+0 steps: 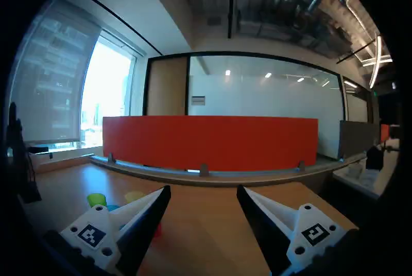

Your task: Pour water

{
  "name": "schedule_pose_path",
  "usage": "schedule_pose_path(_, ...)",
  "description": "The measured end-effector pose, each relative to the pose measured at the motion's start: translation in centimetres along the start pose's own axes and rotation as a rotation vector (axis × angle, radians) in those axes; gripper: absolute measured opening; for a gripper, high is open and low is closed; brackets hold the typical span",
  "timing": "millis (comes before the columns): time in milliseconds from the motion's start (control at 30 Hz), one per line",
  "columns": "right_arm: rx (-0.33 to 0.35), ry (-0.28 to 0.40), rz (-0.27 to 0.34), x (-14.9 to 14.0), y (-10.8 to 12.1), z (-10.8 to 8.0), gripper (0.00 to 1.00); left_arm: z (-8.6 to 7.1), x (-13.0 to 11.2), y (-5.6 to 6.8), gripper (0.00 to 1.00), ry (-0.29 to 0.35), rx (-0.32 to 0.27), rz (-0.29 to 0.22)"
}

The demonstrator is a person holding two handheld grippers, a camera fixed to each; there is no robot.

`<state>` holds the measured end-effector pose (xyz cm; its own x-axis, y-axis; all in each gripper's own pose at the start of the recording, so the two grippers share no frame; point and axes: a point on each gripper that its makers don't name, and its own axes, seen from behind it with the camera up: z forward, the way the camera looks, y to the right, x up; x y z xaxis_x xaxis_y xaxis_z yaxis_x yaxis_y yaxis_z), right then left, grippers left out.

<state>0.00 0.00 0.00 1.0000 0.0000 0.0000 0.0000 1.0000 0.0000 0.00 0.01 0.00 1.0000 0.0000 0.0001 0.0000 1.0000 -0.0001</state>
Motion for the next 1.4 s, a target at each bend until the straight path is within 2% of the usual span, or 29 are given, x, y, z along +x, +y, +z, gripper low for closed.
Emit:
schedule_pose_path(100,0.006,0.001,0.0,1.3,-0.2,0.2,0.99,0.4,0.0,0.5,0.96,-0.012,-0.012,0.0)
schedule_pose_path(200,0.015,0.002,-0.001,3.0,-0.2,0.4,0.99,0.8,0.6,1.2,0.96,-0.033,-0.036,-0.025)
schedule_pose_path(300,0.025,0.001,0.003,4.4,-0.3,0.8,0.99,1.2,1.7,1.7,0.96,-0.033,-0.069,-0.064)
schedule_pose_path(400,0.038,-0.009,0.001,5.5,-0.5,1.1,0.99,1.5,3.2,1.6,0.96,-0.019,-0.087,-0.081)
schedule_pose_path(600,0.052,-0.025,-0.007,6.7,-0.8,1.7,0.99,1.7,5.7,1.1,0.96,0.002,-0.085,-0.064)
schedule_pose_path(900,0.086,-0.036,-0.018,7.3,-1.6,2.2,0.99,2.0,6.4,1.6,0.96,-0.013,-0.128,-0.066)
schedule_pose_path(1100,0.155,-0.048,-0.043,7.0,-3.0,2.3,0.99,2.1,6.2,2.3,0.96,-0.027,-0.182,-0.095)
schedule_pose_path(1400,0.288,-0.068,-0.1,6.8,-5.6,2.4,1.0,2.1,5.6,3.3,0.96,-0.058,-0.25,-0.051)
